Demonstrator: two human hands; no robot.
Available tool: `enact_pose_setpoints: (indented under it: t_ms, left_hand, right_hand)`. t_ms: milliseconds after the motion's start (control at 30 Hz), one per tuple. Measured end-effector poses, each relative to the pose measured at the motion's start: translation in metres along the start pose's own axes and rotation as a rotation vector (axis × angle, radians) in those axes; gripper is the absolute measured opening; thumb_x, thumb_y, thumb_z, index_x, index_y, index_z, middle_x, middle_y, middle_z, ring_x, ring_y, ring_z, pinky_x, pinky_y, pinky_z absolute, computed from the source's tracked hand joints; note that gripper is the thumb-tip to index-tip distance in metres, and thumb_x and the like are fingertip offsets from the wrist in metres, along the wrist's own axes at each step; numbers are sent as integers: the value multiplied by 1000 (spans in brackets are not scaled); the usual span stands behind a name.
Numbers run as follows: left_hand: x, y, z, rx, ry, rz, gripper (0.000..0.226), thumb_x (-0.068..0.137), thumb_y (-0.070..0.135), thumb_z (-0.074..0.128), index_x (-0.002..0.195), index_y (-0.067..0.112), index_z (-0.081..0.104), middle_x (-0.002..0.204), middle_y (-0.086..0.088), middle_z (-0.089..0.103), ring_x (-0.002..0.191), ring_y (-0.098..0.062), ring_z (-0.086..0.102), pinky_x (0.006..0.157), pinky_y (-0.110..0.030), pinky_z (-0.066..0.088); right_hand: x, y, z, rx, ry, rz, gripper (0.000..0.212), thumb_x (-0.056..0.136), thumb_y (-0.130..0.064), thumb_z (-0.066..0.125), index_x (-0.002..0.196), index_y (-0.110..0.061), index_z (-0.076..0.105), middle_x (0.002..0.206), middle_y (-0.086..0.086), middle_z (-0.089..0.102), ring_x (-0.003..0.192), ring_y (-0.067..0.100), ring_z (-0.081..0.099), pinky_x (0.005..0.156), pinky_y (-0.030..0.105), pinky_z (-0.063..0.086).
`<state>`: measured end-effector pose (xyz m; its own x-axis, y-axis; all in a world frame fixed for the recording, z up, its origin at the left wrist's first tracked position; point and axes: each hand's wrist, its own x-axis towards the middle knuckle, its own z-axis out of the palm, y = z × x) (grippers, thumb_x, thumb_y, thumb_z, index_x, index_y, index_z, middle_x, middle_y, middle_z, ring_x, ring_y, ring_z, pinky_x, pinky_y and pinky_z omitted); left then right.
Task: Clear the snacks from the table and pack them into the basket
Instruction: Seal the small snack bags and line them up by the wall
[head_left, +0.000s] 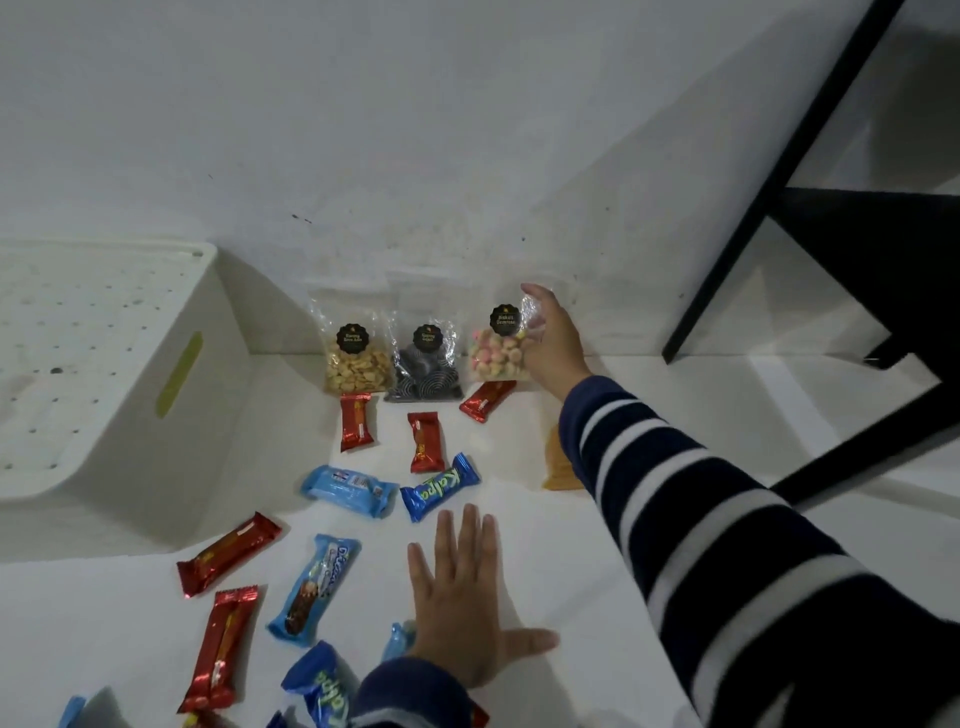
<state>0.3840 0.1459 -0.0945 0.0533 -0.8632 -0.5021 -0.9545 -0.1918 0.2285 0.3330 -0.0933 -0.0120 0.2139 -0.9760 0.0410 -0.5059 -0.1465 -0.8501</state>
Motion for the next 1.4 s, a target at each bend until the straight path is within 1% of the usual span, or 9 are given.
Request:
enact_pose_setpoints:
  t_ms: [100, 300, 533, 667, 1000, 1100, 1200, 1300, 1400]
  left_hand:
    - [3, 1, 1, -9, -16, -1, 132, 38, 94, 15, 128, 15, -41, 137, -3, -50, 129, -29, -45, 109, -59, -19]
    - [5, -1, 2, -21, -25, 4, 132, 33, 92, 10, 130, 18, -41, 139, -3, -50, 127, -28, -47, 108, -57, -22]
    - [8, -4, 6, 29, -26, -12, 125, 56, 94, 25, 132, 22, -41, 138, -3, -50, 127, -30, -47, 105, -58, -24]
    - [10, -4, 9, 60, -26, -19, 127, 58, 94, 32, 131, 22, -42, 138, -4, -49, 127, -31, -45, 105, -59, -22]
    - [6, 2, 1, 0, 22, -38, 132, 58, 93, 39, 145, 18, -28, 148, -3, -40, 136, -28, -38, 108, -58, -18]
    - [-5, 6, -7, -225, 139, -40, 119, 65, 89, 38, 151, 21, -10, 159, 0, -18, 145, -22, -20, 114, -56, -11]
    - [-20, 21, -15, -636, 318, 21, 110, 70, 73, 59, 151, 32, -4, 156, 1, 25, 145, -21, 21, 117, -52, 8]
    - [-35, 38, -16, -891, 356, 149, 115, 76, 33, 78, 140, 51, -16, 131, 0, 52, 117, -18, 55, 101, -37, 42]
    - [-39, 41, -11, -958, 370, 220, 113, 81, 12, 73, 135, 59, -15, 110, 1, 56, 92, -12, 63, 83, -30, 54]
  right_hand:
    - [14, 10, 20, 10, -23, 11, 69, 86, 16, 40, 139, -29, 38, 121, 6, 43, 106, 19, 50, 77, 26, 52]
    - [16, 23, 26, -36, 7, -11, 67, 88, 11, 43, 140, -32, 37, 135, 9, 42, 111, 16, 48, 70, 11, 41]
    - [0, 59, -16, -680, -20, 175, 48, 93, -14, 38, 135, -37, 44, 140, 4, 44, 126, 30, 41, 105, 46, 35]
    - [-14, 75, -27, -551, -125, 274, 47, 92, -4, 41, 129, -31, 55, 136, 5, 49, 124, 30, 45, 103, 43, 42]
    - [-94, 55, -45, -169, 23, 255, 30, 95, -4, 45, 112, -17, 67, 121, 1, 61, 108, 16, 56, 90, 21, 42]
    - [-130, 43, -49, -93, 44, 157, 28, 92, -2, 50, 110, -16, 66, 114, 1, 61, 99, 9, 52, 87, 18, 40]
    - [-164, 34, -51, -18, 56, 111, 27, 90, -1, 55, 108, -17, 67, 108, -2, 61, 92, 6, 54, 86, 17, 43]
    - [-189, 32, -52, 15, 34, 116, 26, 89, -2, 58, 108, -18, 67, 106, -4, 61, 81, -3, 51, 79, 14, 44]
    - [-201, 27, -60, 12, 12, 122, 27, 91, -6, 55, 113, -19, 64, 111, -1, 59, 85, 1, 52, 87, 23, 46]
